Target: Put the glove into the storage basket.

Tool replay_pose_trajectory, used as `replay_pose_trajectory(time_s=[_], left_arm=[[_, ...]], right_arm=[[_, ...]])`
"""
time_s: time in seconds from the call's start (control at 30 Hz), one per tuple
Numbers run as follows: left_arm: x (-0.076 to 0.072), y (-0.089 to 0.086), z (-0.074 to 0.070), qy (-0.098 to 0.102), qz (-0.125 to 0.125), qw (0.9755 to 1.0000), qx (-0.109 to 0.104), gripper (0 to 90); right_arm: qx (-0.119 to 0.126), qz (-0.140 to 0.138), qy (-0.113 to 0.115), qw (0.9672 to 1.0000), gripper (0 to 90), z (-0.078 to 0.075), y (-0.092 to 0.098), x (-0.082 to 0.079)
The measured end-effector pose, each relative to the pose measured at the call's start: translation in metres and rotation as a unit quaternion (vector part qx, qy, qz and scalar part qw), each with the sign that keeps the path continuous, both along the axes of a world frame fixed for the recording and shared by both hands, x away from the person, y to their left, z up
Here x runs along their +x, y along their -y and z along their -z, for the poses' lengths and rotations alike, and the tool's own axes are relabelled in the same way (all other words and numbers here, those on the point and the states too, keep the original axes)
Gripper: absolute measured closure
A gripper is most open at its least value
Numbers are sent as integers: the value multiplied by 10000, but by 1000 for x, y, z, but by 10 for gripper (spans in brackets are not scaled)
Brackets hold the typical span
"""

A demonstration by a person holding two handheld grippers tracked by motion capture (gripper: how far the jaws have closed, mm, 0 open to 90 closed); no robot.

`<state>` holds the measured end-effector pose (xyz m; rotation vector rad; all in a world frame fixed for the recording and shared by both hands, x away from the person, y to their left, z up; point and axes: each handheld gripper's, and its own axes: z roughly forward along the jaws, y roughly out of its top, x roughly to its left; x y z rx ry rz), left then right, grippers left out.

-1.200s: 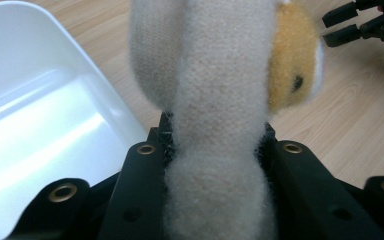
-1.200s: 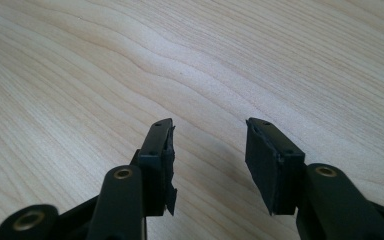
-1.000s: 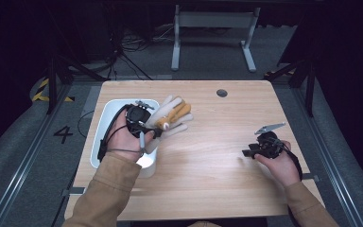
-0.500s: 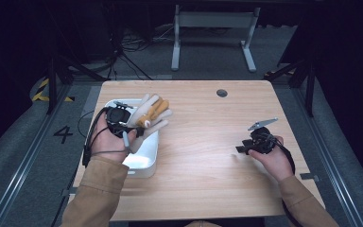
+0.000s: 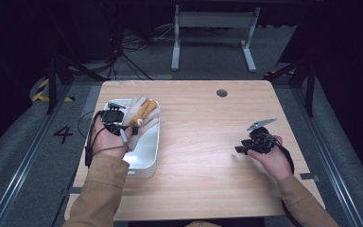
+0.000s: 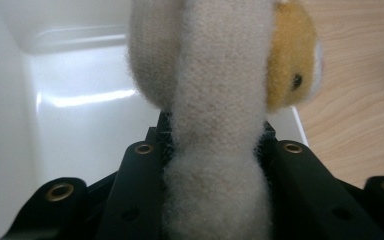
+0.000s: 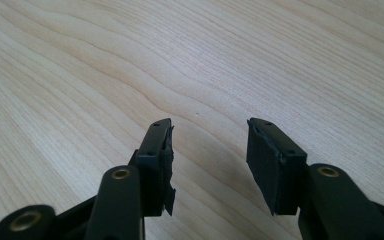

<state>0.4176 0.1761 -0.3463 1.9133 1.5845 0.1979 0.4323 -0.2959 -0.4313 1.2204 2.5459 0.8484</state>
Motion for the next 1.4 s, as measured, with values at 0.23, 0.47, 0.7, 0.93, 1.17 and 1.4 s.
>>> replay_pose_trajectory(time_s=[0.23,0.47,0.7,0.93,1.17,1.4], left_arm=[[9,-2,18,-68,-269,9995,-155,695],[19,-4,31,-243,-450,9987,-80,692],[24,-4,49,-384,-652,9971,-127,689],[24,-5,57,-495,-739,9960,-69,683],[27,-5,62,-670,-776,9946,-164,678],[31,-3,68,-1004,-834,9913,-181,669]], right_arm=[[-14,25,2,10000,536,1,0,0],[-34,13,-10,10000,534,2,1,-1],[-17,29,-8,10000,533,3,2,-1],[-26,18,-17,10000,531,4,2,-1],[-56,21,-32,10000,528,5,1,-1],[-60,4,-22,10000,524,6,2,-1]])
